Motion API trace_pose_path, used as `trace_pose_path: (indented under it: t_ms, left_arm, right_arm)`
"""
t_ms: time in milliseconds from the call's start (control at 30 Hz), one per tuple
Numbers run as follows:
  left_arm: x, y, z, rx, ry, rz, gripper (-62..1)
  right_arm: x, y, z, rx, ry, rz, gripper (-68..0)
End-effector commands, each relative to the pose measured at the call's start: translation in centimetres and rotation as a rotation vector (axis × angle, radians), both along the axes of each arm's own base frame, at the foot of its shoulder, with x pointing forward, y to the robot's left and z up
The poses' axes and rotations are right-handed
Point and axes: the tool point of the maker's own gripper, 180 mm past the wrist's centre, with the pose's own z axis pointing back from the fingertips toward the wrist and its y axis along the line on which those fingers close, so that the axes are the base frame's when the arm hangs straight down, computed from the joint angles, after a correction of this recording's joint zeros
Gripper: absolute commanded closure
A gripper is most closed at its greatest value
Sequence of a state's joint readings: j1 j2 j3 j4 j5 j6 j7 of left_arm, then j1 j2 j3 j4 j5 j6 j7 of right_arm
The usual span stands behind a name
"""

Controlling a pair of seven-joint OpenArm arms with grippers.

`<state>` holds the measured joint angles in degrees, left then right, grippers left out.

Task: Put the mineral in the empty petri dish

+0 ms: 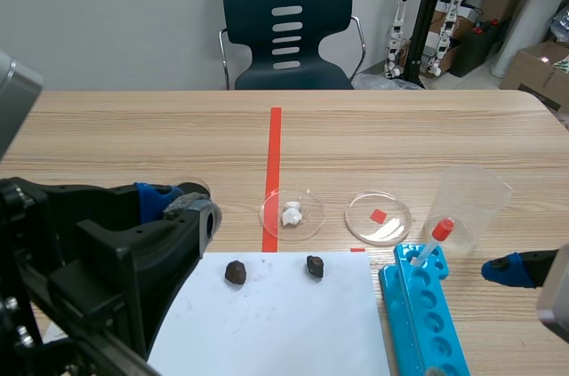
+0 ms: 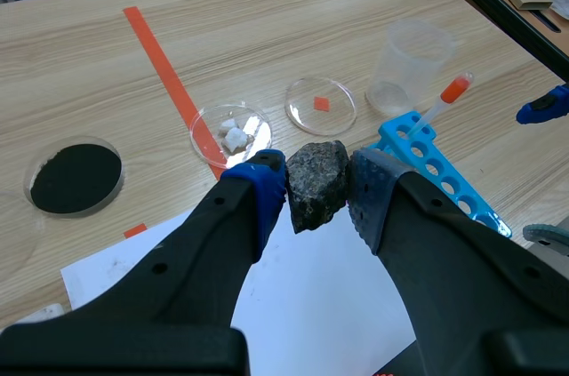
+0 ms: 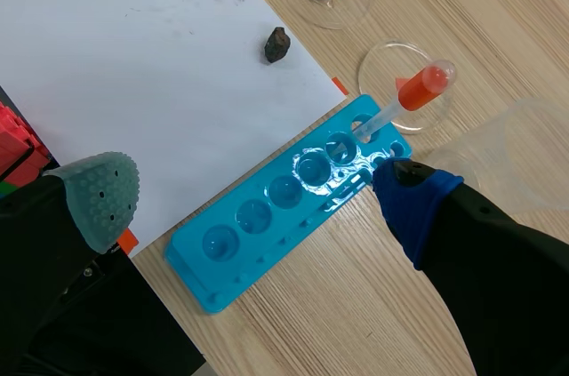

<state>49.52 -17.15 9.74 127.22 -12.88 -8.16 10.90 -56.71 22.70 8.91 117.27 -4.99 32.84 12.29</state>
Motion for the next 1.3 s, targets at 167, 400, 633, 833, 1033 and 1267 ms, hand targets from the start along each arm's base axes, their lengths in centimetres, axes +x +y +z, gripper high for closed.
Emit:
trace_pose_path:
  t_ms: [167, 400, 633, 833, 1033, 1267]
  left_arm:
    - [0.2, 0.0, 0.6, -0.016, -0.02, 0.008, -14.7]
    - [0.2, 0.0, 0.6, -0.016, -0.02, 0.007, -14.7]
    - [0.2, 0.0, 0.6, -0.015, -0.019, 0.007, -14.7]
    - [0.2, 0.0, 0.6, -0.016, -0.02, 0.007, -14.7]
    - [0.5, 0.1, 0.3, -0.005, -0.021, 0.007, -14.7]
    - [2.9, 0.9, -2.6, 0.051, -0.001, 0.015, -14.7]
  right_arm:
    - [0.4, 0.3, 0.8, 0.008, -0.027, 0.013, -54.7]
    - [0.4, 0.3, 0.8, 0.008, -0.027, 0.013, -54.7]
    - [0.4, 0.3, 0.8, 0.008, -0.027, 0.013, -54.7]
    - [0.4, 0.3, 0.8, 0.008, -0.027, 0.013, -54.7]
    - [0.4, 0.3, 0.8, 0.008, -0.027, 0.013, -54.7]
    - [0.4, 0.3, 0.8, 0.008, -0.027, 0.013, -54.7]
